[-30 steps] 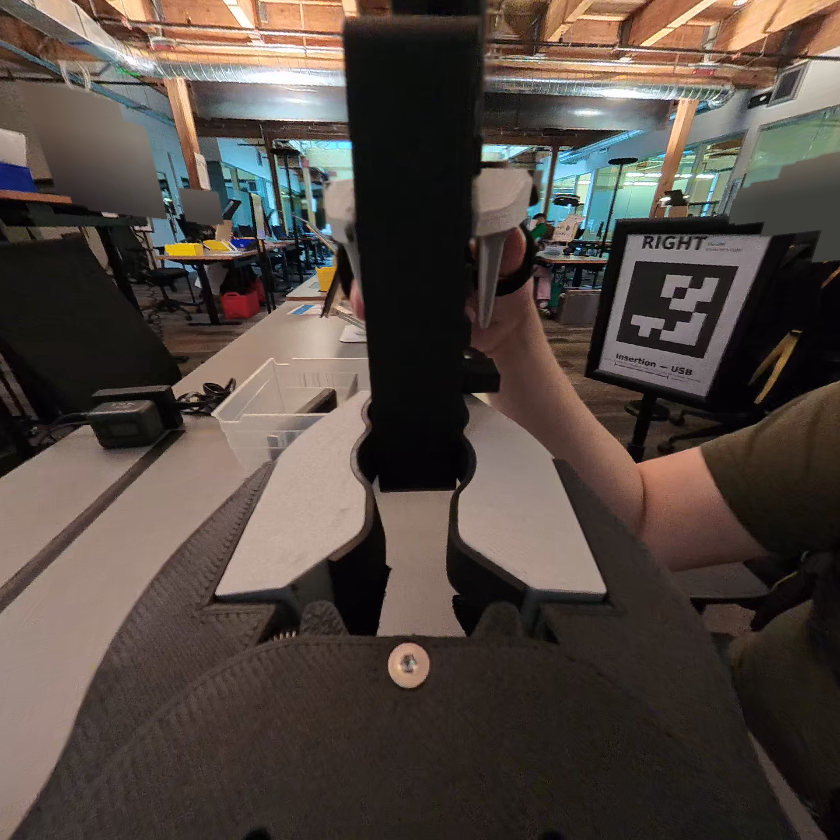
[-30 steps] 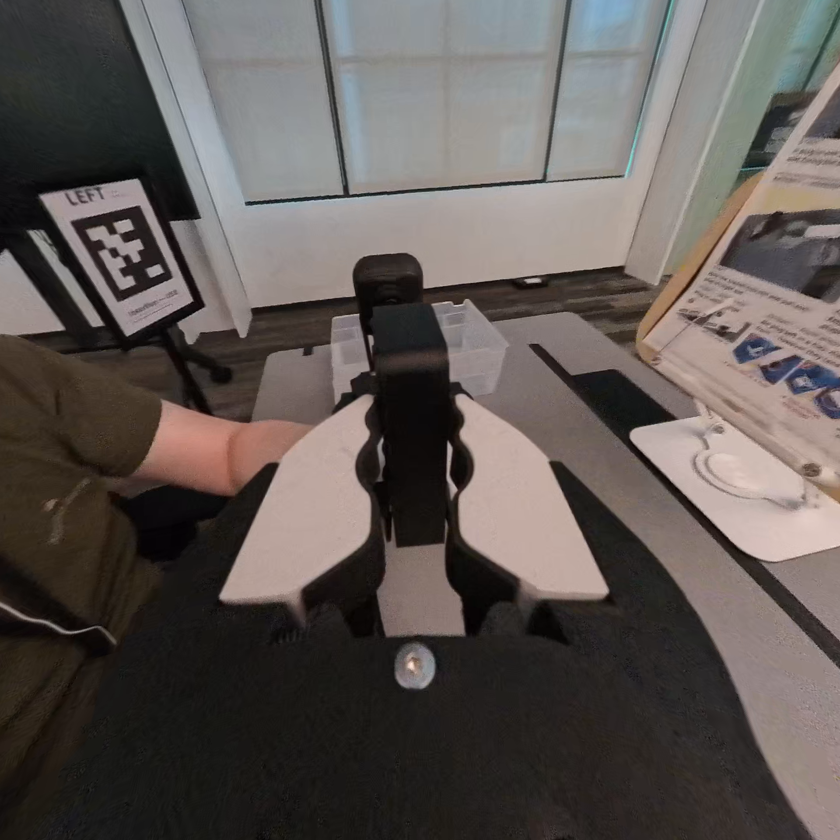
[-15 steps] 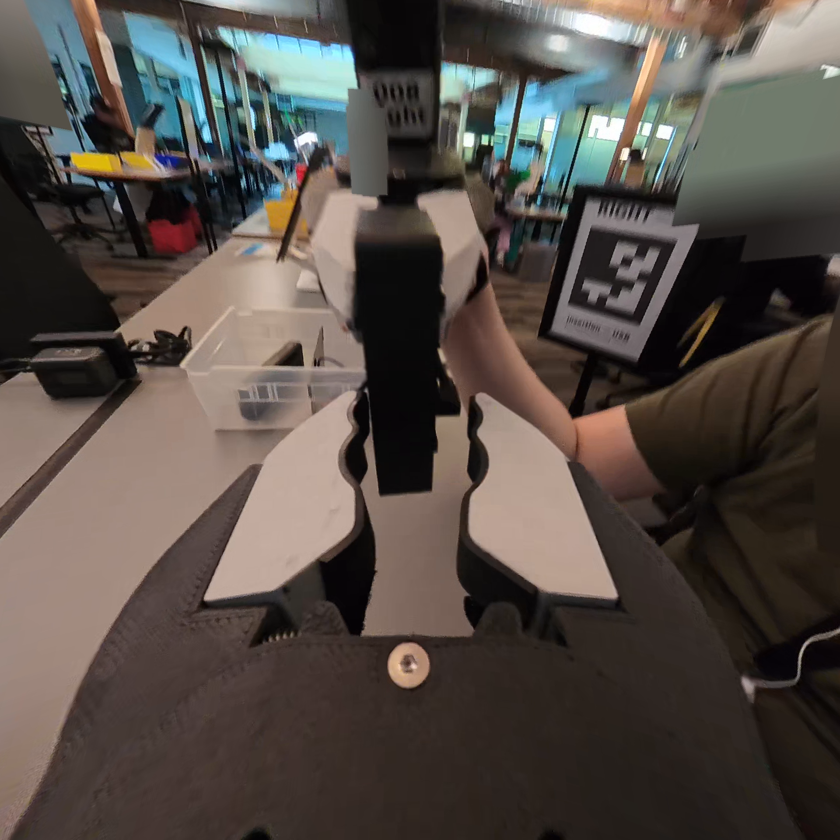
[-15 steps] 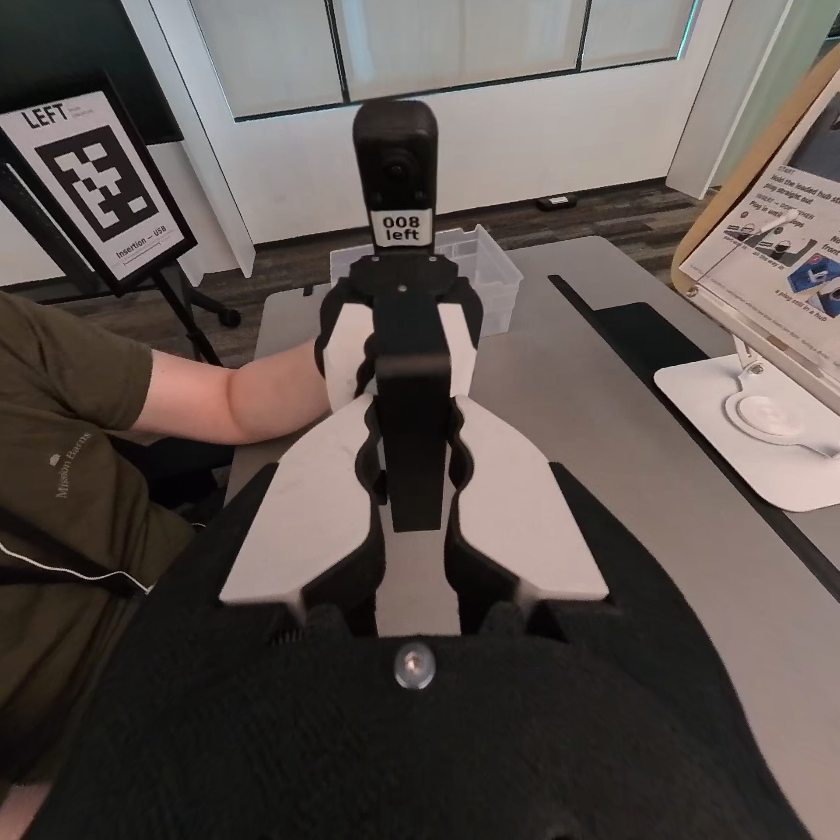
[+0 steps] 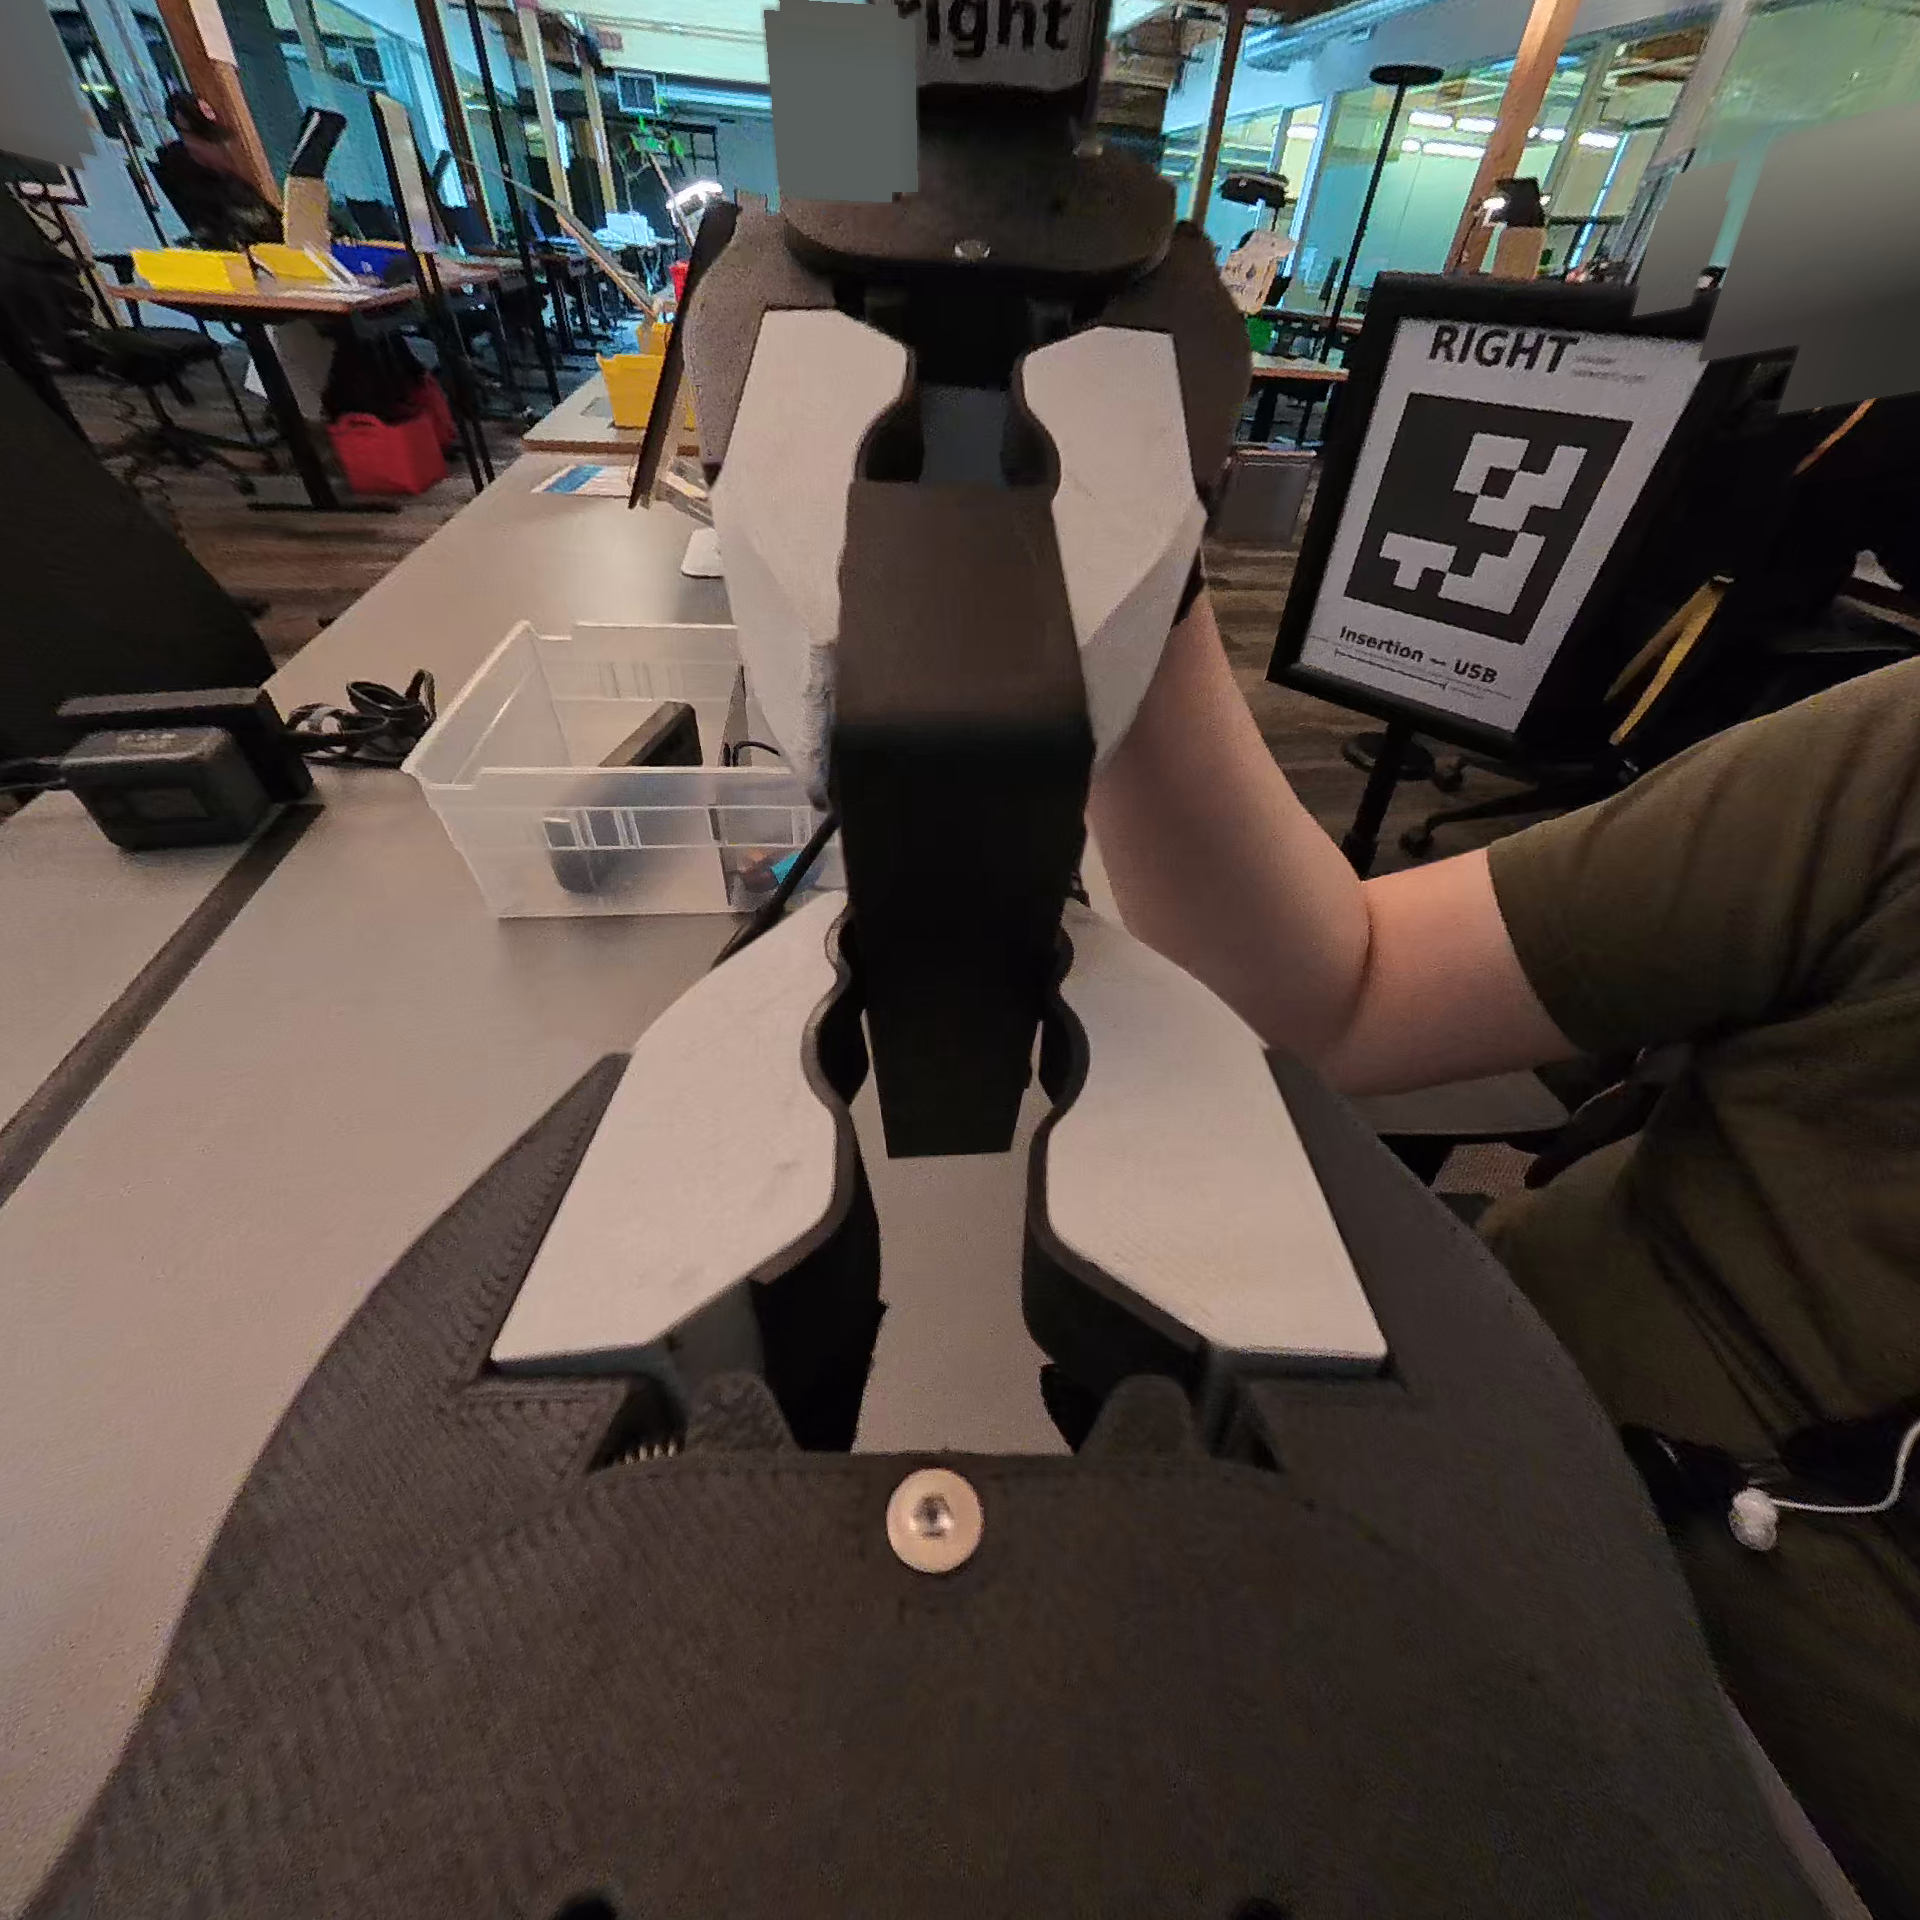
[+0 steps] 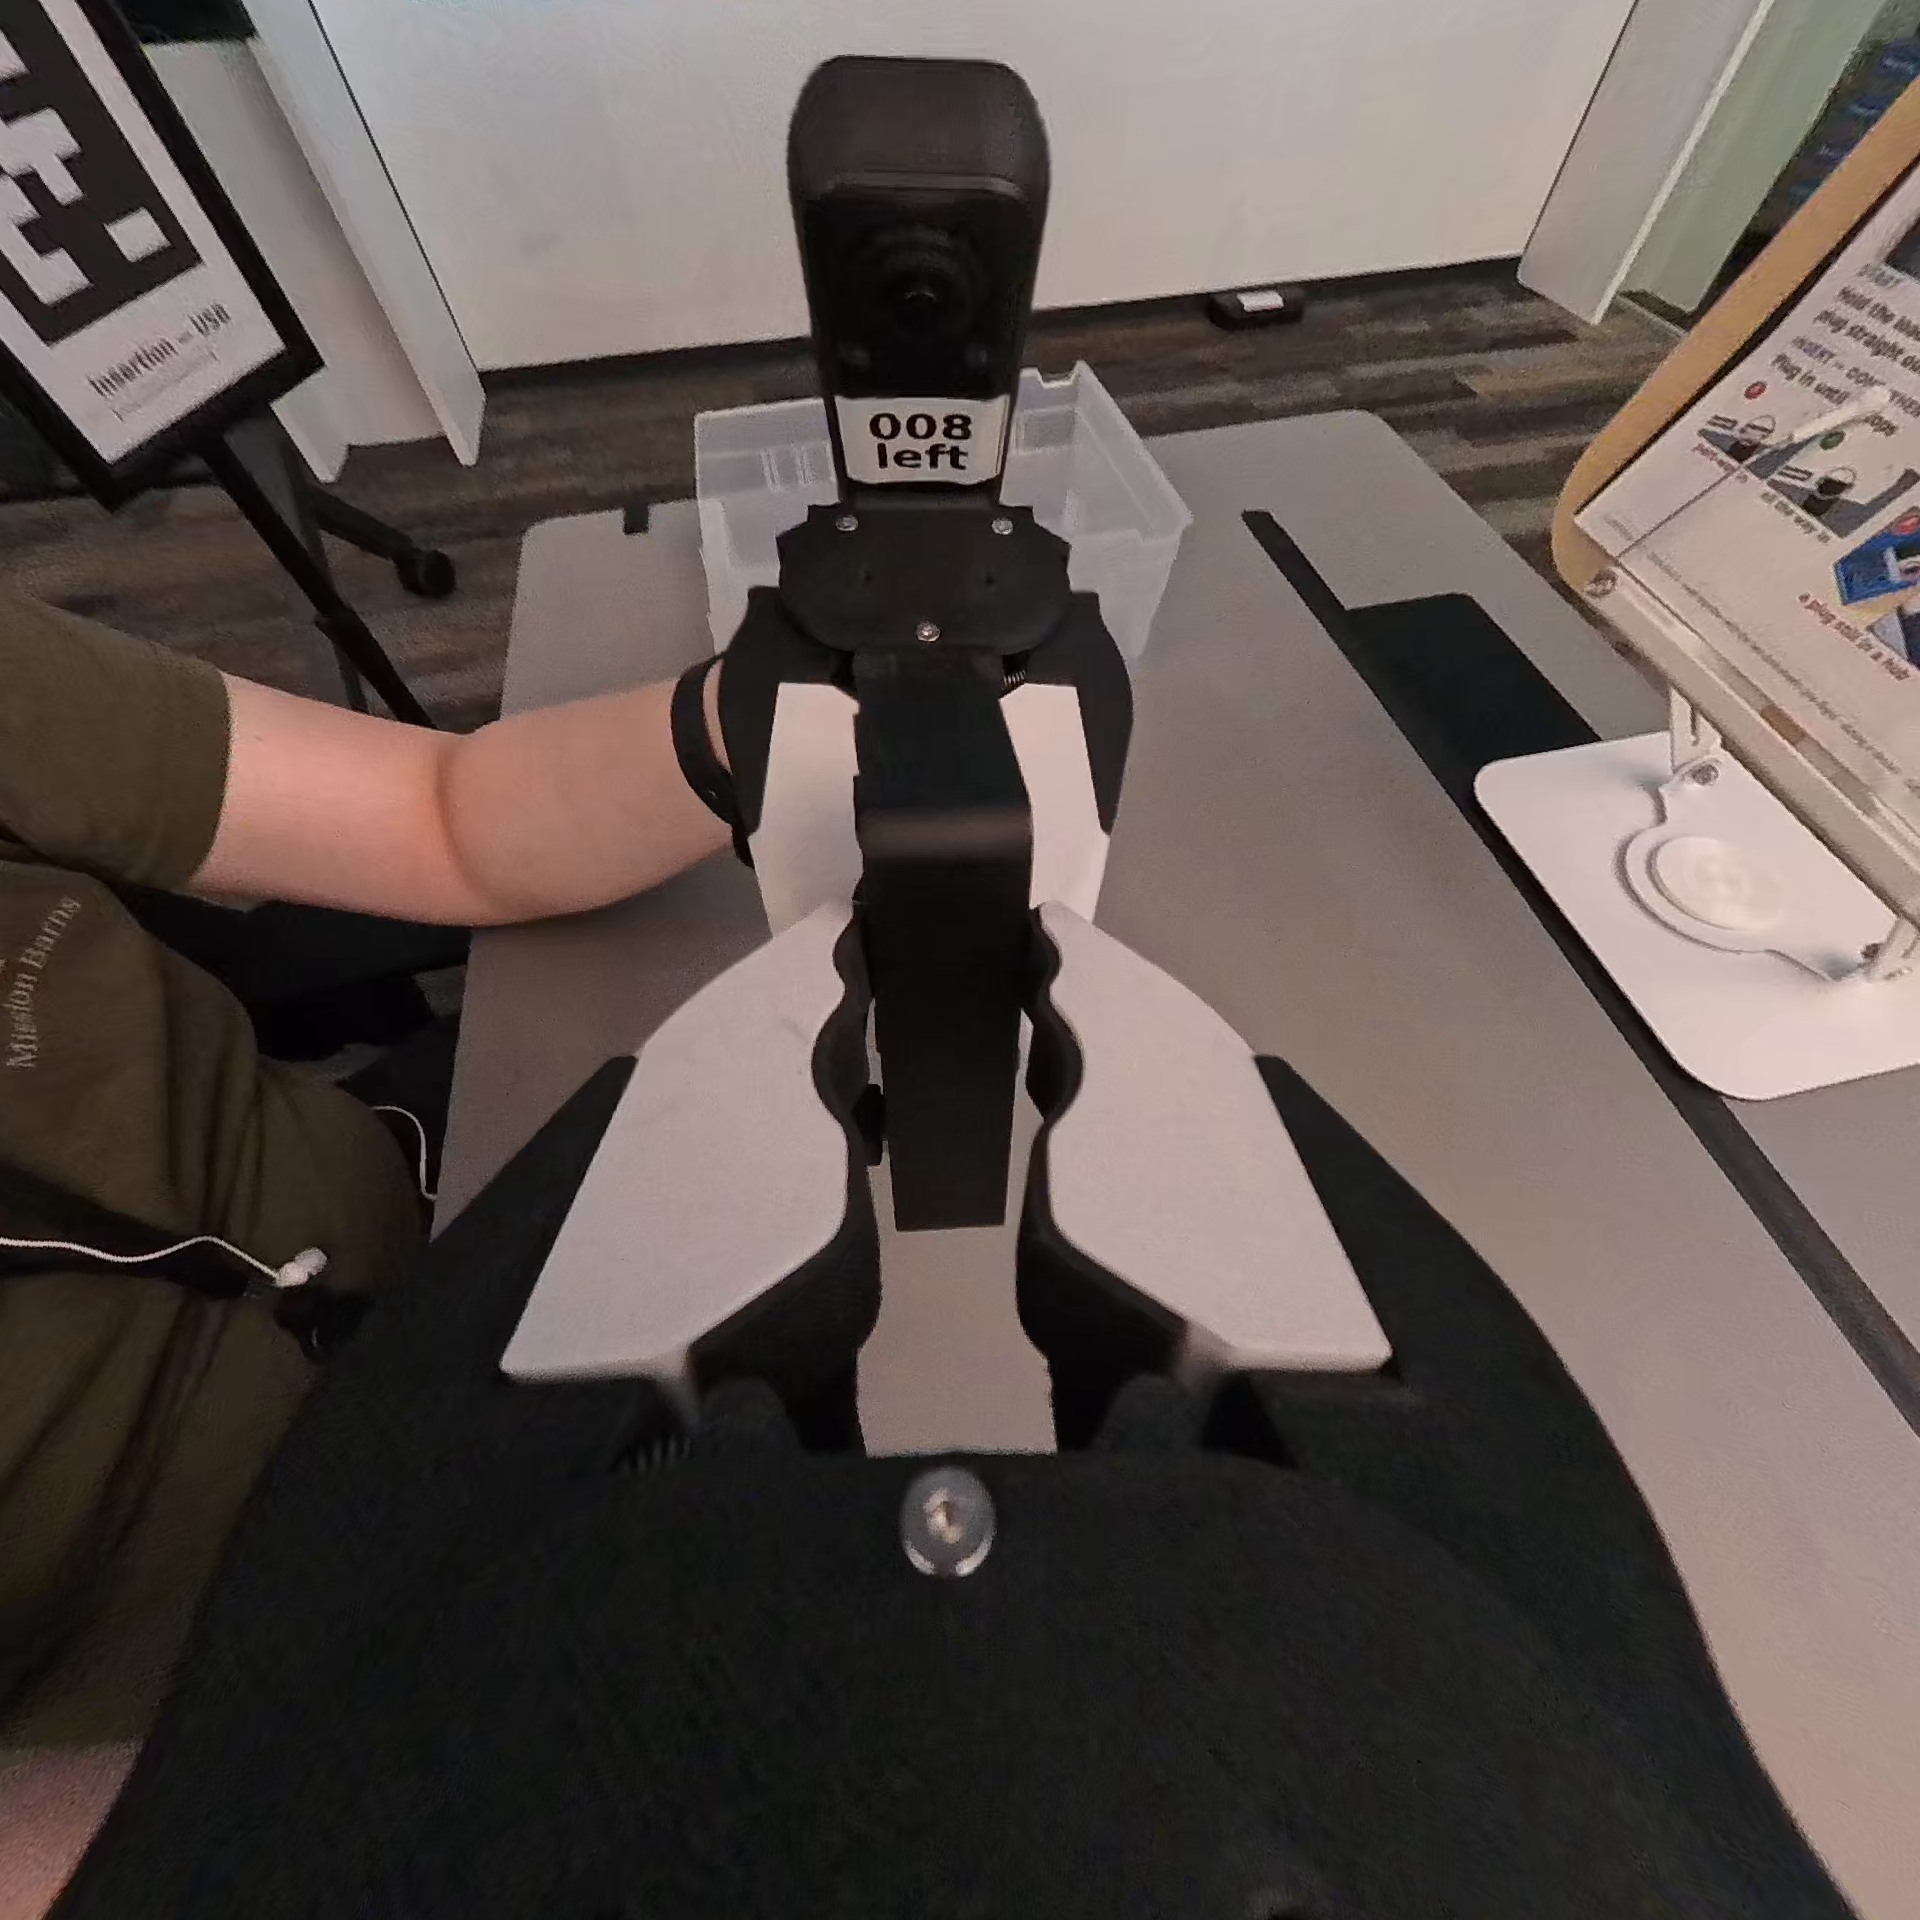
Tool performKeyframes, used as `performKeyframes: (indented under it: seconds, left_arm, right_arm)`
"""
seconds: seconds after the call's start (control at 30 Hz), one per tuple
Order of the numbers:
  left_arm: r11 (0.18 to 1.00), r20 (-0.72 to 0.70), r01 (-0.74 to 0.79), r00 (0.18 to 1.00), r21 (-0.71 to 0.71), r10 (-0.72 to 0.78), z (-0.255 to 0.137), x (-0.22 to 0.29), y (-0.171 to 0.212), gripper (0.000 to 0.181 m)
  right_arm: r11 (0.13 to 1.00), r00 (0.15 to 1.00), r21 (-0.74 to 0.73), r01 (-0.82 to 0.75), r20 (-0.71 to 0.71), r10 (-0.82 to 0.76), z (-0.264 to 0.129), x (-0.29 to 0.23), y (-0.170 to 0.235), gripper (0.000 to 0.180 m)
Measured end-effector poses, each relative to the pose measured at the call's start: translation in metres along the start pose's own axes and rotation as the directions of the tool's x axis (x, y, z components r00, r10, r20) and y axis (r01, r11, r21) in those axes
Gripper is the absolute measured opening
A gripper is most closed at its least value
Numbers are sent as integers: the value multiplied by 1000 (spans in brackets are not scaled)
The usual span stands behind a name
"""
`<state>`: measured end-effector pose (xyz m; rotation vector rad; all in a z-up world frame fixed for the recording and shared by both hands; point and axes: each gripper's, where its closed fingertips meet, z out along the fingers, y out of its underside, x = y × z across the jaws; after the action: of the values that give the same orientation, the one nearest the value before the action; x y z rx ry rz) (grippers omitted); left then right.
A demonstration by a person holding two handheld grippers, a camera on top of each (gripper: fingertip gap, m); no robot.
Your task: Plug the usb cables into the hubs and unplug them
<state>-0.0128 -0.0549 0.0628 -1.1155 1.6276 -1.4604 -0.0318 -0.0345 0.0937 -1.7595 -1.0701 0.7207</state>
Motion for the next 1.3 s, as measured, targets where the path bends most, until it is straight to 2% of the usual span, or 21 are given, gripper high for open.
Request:
performKeyframes:
  seconds: [0.17,0.27,0.37,0.47,0.53,0.6,0.67,0.73,0.8,0.9,1.0,1.07,1.17,1.3]
  left_arm:
    - [1000,31,-22,999,-15,22,5,-3,3,27]
    - [996,89,-26,996,82,19,3,-9,-13,26]
    - [983,126,5,992,183,-29,-2,-19,-22,26]
    - [954,184,44,978,297,-103,-18,-36,-31,26]
    - [923,255,23,958,384,-130,-40,-48,-42,26]
    - [901,420,-76,899,428,-123,-69,-62,-52,25]
    - [885,601,-227,796,406,-72,-100,-68,-61,25]
    - [861,714,-339,699,380,-40,-123,-67,-70,25]
    - [833,752,-400,659,383,-29,-134,-62,-77,25]
    - [818,798,-459,602,348,-2,-141,-61,-78,25]
    - [810,820,-488,572,326,14,-144,-62,-77,26]
    - [803,826,-504,563,319,24,-144,-61,-77,26]
    - [795,839,-531,542,292,54,-141,-60,-77,26]
    - [787,865,-574,490,226,109,-138,-57,-78,26]
  right_arm:
    - [999,1000,-31,8,-8,-8,-2,1,6,27]
    - [997,996,53,61,-65,-58,-8,6,-9,29]
    - [957,930,173,234,-328,-168,-29,20,-42,39]
    - [873,750,225,432,-627,-209,-73,16,-78,39]
    - [797,668,277,537,-717,-200,-93,-3,-94,27]
    - [780,667,338,526,-734,-132,-94,-9,-101,22]
    - [803,699,365,470,-710,-87,-74,-1,-96,22]
    - [832,773,429,352,-635,0,-44,13,-89,23]
    - [818,862,540,198,-494,117,-14,24,-86,23]
    - [777,925,628,-48,-265,271,25,36,-84,25]
    - [726,920,657,-203,-126,371,47,42,-84,25]
    - [708,915,665,-239,-91,394,55,42,-82,23]
    - [635,894,719,-283,-41,445,54,47,-84,15]
    - [609,881,714,-345,23,472,62,47,-83,12]
